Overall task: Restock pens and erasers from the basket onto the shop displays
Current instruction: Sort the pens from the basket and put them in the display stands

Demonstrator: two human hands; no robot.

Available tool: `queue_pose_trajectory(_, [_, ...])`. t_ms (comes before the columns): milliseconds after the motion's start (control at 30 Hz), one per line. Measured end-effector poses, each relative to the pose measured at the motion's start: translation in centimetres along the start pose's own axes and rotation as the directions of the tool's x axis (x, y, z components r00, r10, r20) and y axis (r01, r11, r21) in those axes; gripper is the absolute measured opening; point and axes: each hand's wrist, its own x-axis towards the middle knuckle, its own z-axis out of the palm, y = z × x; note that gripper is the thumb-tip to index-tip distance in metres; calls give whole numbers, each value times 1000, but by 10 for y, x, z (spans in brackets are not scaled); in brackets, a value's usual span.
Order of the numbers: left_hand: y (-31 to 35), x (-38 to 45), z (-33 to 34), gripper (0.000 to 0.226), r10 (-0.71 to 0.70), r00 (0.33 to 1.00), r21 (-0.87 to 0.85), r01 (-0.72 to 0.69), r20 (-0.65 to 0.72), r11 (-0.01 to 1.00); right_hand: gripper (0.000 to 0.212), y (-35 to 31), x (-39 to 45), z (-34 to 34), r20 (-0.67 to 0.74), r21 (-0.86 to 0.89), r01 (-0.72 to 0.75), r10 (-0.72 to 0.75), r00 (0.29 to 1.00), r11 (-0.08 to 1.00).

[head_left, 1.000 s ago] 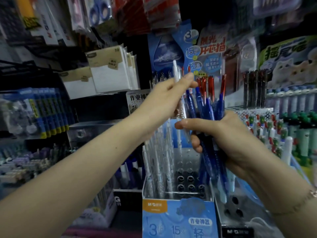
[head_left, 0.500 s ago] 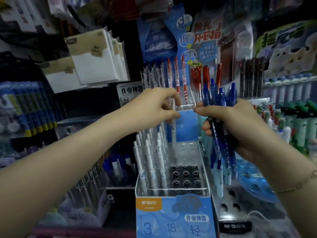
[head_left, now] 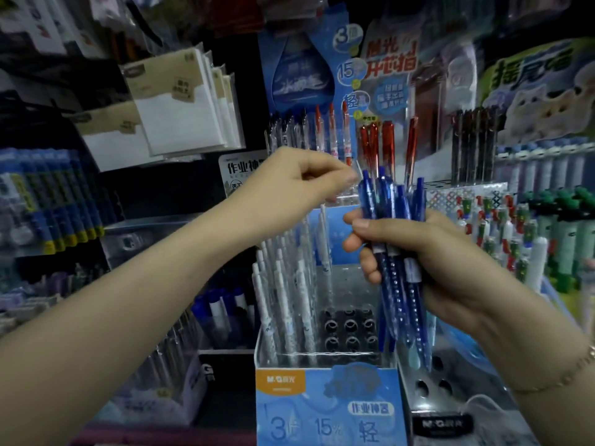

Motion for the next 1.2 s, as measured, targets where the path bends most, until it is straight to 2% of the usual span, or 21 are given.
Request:
queue_pose_trajectory(33, [5,-3,0,16,-32,997,-94,39,67,995,23,1,-2,1,42,-8,6,-5,999,1000])
queue_pose_trajectory(100, [9,-8,1,32,-55,985,-123,75,162,990,19,2,-7,4,101,-28,20,-17,995,999])
queue_pose_trajectory(133, [9,-10,1,39,-57,984,-137,80,167,987,18,2,-9,7,115,-35,28,-24,993,999])
queue_pose_trajectory(200, [9,-12,2,35,-75,989,-225,102,128,969,22,2,-11,10,97,-32,50,-46,994,998])
queue_pose_trajectory(333, [9,-11,-6,18,-142,990,-513,124,3,849,27,-7,-9,4,-113,92,73,-62,992,993])
queue_pose_trajectory(400, [9,-6,-13,17,-152,986,-544,92,-67,834,23,-16,-8,-4,-243,118,100,-69,967,988])
queue_pose_trajectory(533, [9,8,-13,19,-109,970,-366,23,-216,930,21,-33,-3,-19,-420,-115,143,-179,890,983])
queue_pose_trajectory(633, [8,19,-9,17,6,954,-182,-63,-301,981,31,-47,4,-24,-457,-236,115,-215,863,965])
queue_pose_trajectory(667, [7,23,-8,18,36,965,-81,-59,-260,995,32,-50,6,-25,-450,-246,110,-214,867,963])
queue_pose_trajectory(733, [5,25,-4,19,28,995,135,-16,-91,991,31,-55,14,-26,-443,-267,89,-204,873,960])
queue_pose_trajectory(800, [1,25,2,15,9,999,273,-18,34,962,24,-58,21,-25,-432,-326,46,-192,881,944])
queue_pose_trajectory(867, [-4,27,6,10,24,996,322,-48,81,946,24,-59,30,-23,-432,-375,4,-179,884,927])
queue_pose_trajectory(967, [-12,31,8,15,30,993,381,-71,112,922,41,-56,42,-22,-438,-426,-19,-188,879,905])
queue_pose_trajectory(1100, [-15,37,8,19,15,990,410,-71,138,909,35,-44,54,-22,-460,-565,0,-316,830,825])
queue_pose_trajectory(1200, [-16,37,13,22,-14,973,467,-98,230,879,28,-33,59,-22,-406,-623,63,-391,826,780])
